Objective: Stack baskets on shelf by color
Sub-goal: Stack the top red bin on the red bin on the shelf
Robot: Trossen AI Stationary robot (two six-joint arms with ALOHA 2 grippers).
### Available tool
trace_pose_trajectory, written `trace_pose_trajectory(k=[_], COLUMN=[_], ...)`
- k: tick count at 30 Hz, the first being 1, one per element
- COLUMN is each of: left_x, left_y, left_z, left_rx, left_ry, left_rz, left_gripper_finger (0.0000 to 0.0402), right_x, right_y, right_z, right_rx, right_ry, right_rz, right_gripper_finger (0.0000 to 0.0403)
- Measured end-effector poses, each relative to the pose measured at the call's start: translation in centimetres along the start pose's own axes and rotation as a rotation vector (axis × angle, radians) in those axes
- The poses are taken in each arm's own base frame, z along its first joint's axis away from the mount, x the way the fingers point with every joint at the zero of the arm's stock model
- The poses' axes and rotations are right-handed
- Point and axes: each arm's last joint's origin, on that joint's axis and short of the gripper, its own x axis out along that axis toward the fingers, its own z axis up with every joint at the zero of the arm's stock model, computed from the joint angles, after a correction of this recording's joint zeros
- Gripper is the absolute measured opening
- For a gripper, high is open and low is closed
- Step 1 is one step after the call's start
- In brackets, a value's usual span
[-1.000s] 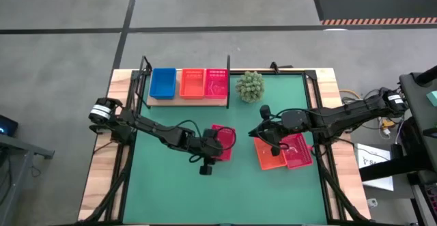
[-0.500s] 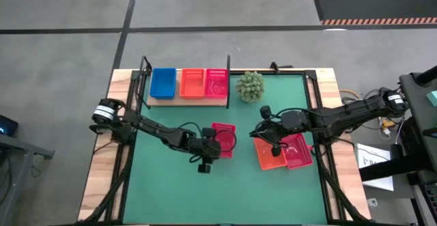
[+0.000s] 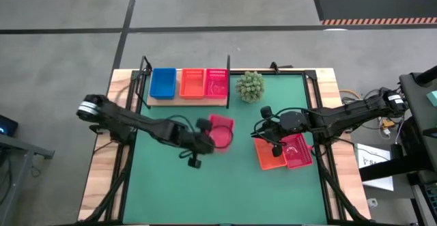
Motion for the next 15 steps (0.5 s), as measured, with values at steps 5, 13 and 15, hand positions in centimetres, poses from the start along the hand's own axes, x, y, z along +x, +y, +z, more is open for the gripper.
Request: trace_pose_trajectory(k=[5,13,15], left_x=[-6.2,-7.9,-6.8], left_y=[3.3,11.7,13.6], left_z=[0.0,-3.8,-4.8], left_rx=[0.145,0.047,0.004], left_ry=[-0.016,-0.074,-0.103], left_rz=[0.231,0.365,0.338], left_gripper_finger=[0.0001,0.0001,0.0001], right_x=[0.0,0.0,0.0], right_y=[0.0,0.0,0.0], right_z=[0.0,0.1,0.1], right_rx=[-0.001,-0.01,-0.012], right_ry=[-0.001,-0.005,-0.007], right_rz=[0.0,-0.002,-0.003], right_gripper_finger=[0.0027,0.0027,0.0027])
